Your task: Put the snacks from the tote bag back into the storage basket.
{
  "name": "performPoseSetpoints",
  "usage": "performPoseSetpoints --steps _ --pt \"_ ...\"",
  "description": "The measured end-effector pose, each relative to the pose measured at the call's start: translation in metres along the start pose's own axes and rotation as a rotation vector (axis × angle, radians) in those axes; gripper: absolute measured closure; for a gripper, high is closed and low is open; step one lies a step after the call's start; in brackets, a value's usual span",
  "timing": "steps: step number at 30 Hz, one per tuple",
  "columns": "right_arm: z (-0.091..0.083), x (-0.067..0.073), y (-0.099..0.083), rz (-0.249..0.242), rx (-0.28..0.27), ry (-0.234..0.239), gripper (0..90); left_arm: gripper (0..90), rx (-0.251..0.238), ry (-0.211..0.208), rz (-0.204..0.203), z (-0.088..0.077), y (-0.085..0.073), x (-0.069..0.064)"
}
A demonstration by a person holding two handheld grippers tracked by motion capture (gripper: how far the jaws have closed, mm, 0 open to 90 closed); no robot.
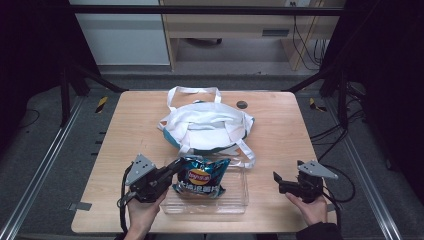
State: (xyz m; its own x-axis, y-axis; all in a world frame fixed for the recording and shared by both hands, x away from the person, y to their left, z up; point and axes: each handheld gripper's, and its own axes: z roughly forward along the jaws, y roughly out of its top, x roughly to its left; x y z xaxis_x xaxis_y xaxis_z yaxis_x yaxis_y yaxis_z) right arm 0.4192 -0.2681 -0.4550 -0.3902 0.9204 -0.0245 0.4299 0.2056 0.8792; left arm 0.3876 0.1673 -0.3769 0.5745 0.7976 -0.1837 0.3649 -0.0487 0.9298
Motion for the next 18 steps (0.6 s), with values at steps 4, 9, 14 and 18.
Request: performPoseSetpoints --steps 4,9,14,18 --pt "0.001 0.000 0.000 -0.001 0.001 0.000 6.0 88.9 0.004 0.015 -0.005 0.002 0.000 0.002" --pt "0.001 0.000 0.000 -0.002 0.002 0.000 6.1 88.7 0.006 0.028 -0.013 0.005 0.001 0.004" --pt "0.001 0.001 0.000 0.001 0.006 0.002 6.0 88.3 0.007 0.037 -0.015 0.009 0.002 0.006" --pt "0.001 0.001 0.000 -0.001 0.006 0.002 6.0 87.9 0.006 0.041 -0.014 0.012 0.003 0.008"
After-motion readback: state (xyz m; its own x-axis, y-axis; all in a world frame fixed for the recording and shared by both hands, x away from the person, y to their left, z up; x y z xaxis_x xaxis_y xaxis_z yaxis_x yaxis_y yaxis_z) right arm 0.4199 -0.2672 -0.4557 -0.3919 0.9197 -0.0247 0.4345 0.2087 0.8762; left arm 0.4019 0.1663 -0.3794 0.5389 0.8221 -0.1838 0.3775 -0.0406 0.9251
